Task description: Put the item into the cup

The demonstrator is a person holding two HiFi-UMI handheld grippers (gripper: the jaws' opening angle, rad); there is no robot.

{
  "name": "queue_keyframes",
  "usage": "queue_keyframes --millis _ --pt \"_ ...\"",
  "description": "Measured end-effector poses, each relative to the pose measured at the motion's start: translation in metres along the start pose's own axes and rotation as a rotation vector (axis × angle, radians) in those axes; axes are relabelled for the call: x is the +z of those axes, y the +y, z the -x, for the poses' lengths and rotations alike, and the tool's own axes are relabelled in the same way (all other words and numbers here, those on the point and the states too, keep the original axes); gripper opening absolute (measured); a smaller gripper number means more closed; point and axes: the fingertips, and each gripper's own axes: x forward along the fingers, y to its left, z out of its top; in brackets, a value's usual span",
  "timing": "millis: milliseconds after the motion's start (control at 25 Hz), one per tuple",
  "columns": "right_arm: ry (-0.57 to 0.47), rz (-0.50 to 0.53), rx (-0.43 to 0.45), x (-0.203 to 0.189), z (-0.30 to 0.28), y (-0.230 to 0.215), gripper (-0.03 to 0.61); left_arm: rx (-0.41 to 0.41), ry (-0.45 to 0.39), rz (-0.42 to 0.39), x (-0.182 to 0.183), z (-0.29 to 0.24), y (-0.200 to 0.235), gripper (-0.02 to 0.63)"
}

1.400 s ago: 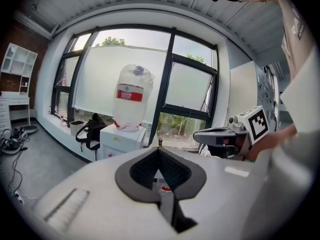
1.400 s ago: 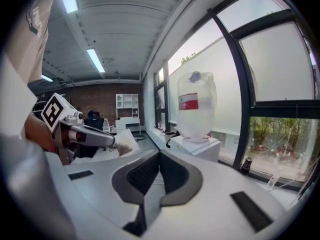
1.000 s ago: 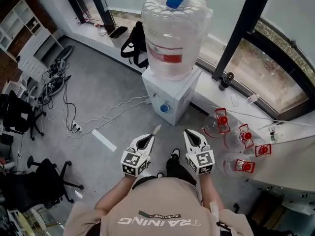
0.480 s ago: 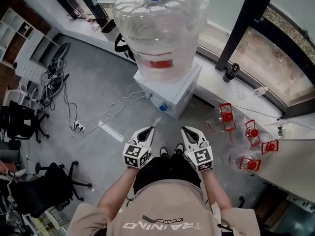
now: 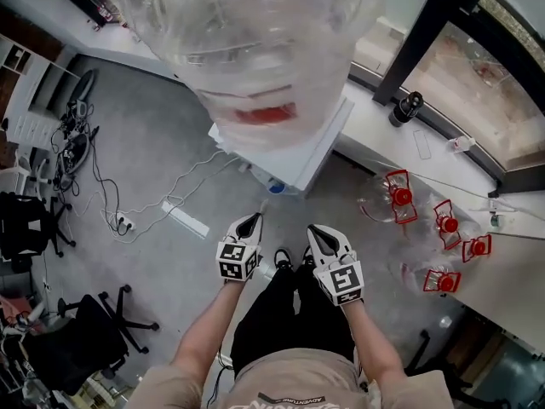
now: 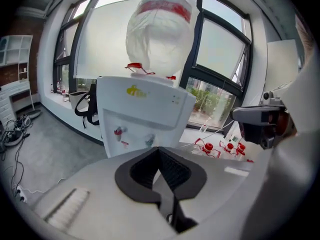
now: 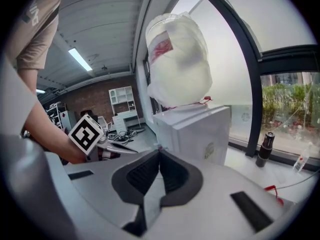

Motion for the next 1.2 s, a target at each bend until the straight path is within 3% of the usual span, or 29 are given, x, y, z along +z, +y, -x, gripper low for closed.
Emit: queue_keyframes --millis 320,520,960,1200 --pt "0.061 -0.014 0.017 -0.066 -0.025 0.004 0.012 0.006 0.105 0.077 -0.059 -0.080 0.046 0.008" --pt "0.113 -0.014 0.025 -0.096 -0.022 0.010 0.012 0.010 0.118 0.096 -0.065 -0.110 0.063 0.008" --pt "0.078 -0.063 -0.022 -0.094 -0.035 -0.007 0.012 -0.008 0.138 0.016 -0.058 -0.155 0.055 0.008" --pt "0.087 -0.068 -0.014 -0.098 -0.043 -0.008 0.012 0.001 0.175 0.054 -0.071 -0.167 0.062 0.008"
